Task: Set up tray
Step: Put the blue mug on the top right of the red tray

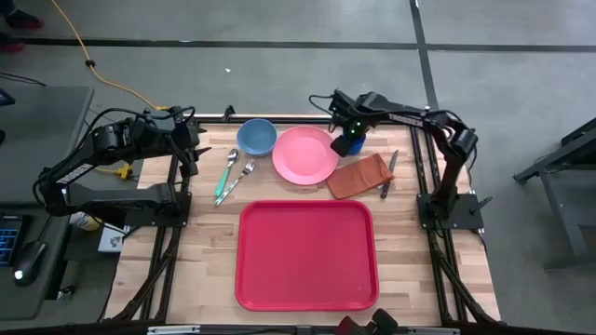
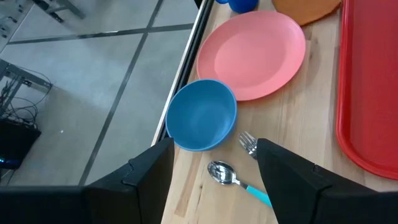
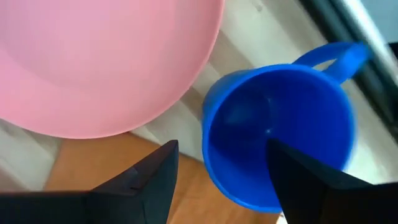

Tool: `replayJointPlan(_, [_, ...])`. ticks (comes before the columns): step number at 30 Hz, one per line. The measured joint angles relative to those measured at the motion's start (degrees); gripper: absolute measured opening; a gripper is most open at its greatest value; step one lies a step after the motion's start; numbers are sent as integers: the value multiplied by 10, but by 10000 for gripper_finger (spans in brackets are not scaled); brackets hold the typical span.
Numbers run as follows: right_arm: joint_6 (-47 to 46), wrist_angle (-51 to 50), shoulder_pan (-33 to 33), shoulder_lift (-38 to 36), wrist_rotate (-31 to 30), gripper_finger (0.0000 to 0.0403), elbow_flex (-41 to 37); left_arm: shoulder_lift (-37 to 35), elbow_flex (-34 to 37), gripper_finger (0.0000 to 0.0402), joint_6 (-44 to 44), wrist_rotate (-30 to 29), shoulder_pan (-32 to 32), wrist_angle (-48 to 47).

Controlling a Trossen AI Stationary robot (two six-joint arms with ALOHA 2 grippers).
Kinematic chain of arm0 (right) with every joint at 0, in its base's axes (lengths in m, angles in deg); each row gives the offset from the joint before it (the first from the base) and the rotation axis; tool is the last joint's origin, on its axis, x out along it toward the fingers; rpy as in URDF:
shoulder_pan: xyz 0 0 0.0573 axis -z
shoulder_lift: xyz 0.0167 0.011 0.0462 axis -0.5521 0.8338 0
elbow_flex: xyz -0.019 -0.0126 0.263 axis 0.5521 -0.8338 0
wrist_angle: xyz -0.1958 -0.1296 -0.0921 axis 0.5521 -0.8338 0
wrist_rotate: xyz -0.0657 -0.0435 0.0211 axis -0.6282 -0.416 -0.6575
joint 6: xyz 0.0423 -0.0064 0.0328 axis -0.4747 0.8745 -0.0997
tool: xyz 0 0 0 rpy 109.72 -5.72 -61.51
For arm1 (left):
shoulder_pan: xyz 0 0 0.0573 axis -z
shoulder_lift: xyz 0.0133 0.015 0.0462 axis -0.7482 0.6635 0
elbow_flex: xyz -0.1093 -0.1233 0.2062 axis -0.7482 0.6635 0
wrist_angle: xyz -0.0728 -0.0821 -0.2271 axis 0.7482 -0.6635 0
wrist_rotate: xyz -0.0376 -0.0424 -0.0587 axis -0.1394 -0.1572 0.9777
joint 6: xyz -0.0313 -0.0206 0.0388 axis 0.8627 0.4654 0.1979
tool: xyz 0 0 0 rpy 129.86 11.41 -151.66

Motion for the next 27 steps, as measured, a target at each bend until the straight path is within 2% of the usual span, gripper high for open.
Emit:
replayJointPlan(8, [-20, 1, -8, 42, -1, 219, 0, 0, 0, 262, 3, 0, 0, -1])
replayJointPlan(12, [-27, 2, -7, 43, -11, 200, 0, 0, 0, 262, 5, 0, 0, -13])
replayJointPlan(16, [-28, 1, -6, 40, -18, 152, 0, 0, 0, 262, 5, 0, 0, -14])
replayJointPlan(24, [-27, -10, -6, 39, -2, 14, 0, 0, 0, 262, 5, 0, 0, -14])
replayJointPlan(27, [-27, -18, -6, 39, -2, 11, 0, 0, 0, 262, 5, 0, 0, -14])
